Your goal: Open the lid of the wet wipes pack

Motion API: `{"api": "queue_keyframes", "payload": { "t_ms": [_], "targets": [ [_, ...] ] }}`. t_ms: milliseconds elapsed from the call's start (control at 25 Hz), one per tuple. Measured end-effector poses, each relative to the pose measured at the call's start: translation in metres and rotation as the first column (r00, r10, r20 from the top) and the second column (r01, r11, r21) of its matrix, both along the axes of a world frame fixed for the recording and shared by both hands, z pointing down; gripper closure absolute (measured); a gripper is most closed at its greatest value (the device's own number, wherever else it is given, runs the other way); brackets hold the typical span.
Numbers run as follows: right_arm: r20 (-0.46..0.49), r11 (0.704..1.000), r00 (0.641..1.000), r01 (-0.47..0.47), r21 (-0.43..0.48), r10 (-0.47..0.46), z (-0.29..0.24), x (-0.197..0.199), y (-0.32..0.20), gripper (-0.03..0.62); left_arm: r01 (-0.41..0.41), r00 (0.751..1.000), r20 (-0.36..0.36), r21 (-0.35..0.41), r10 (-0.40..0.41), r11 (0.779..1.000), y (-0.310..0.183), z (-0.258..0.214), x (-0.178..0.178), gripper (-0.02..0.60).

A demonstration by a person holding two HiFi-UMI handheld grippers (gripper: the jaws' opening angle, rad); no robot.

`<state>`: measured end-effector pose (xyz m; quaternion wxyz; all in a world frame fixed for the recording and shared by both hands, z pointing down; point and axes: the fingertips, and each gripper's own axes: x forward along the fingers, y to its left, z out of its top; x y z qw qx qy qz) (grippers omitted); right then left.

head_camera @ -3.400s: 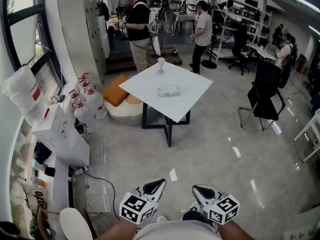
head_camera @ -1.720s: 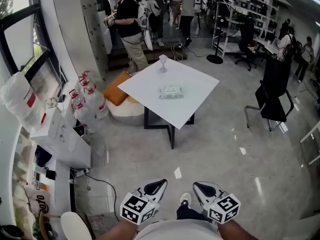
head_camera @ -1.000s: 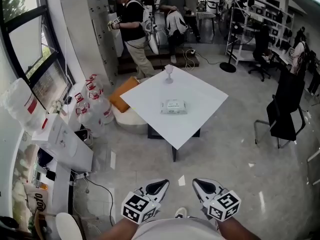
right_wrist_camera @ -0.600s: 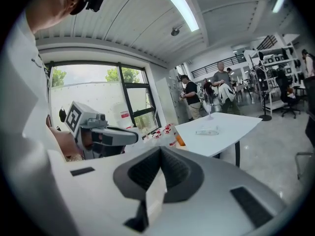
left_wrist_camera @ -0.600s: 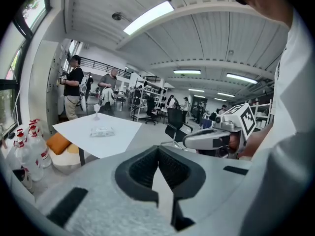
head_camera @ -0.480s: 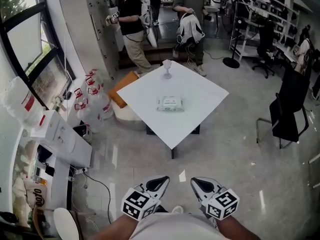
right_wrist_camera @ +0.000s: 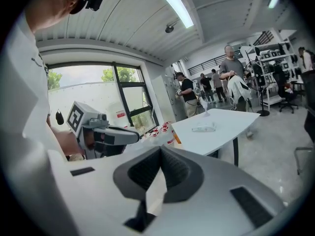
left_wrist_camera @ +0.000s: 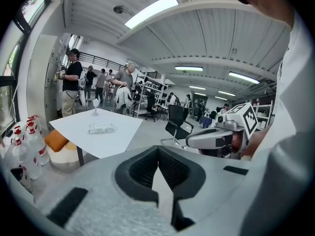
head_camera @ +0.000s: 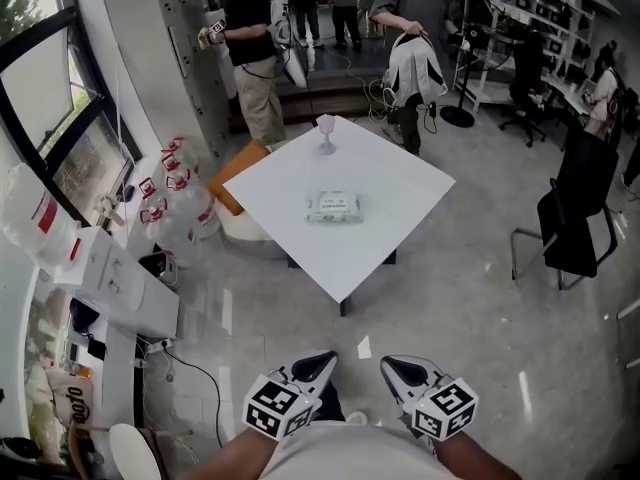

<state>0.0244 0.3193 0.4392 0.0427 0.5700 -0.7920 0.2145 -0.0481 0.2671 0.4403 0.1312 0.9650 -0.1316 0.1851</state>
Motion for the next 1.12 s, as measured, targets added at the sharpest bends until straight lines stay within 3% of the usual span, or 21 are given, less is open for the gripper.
{"api": "queue_keyframes", "payload": {
  "t_ms": [360, 560, 880, 1120],
  "targets": [
    [-0.015, 0.999, 1.0, -0.012, -0.034, 0.011, 0.007, 0.02, -0.055, 0.588, 0.001, 1.0, -0.025, -0.007, -0.001, 1.0, -0.063, -0.002, 0.021, 0.581],
    [-0.036, 0.999, 0.999, 0.0, -0.046, -0.001, 0.009, 0.03, -0.112, 0.586, 0.009, 1.0, -0.002, -0.012, -0.009, 1.0, -0.116, 0.007, 0.024, 0.581],
    [-0.102, 1.0, 0.995, 0.002, -0.018, -0.004, -0.011, 0.043, -0.219, 0.586, -0.02, 0.999, -0.044, 0.058, 0.022, 0.998, -0.227, -0.024, 0.046, 0.581],
    [-0.132, 0.999, 0.99, -0.046, -0.024, 0.043, -0.009, 0.057, -0.278, 0.586, -0.058, 0.997, -0.039, 0.052, 0.06, 0.997, -0.284, -0.017, 0.05, 0.581]
  ]
}}
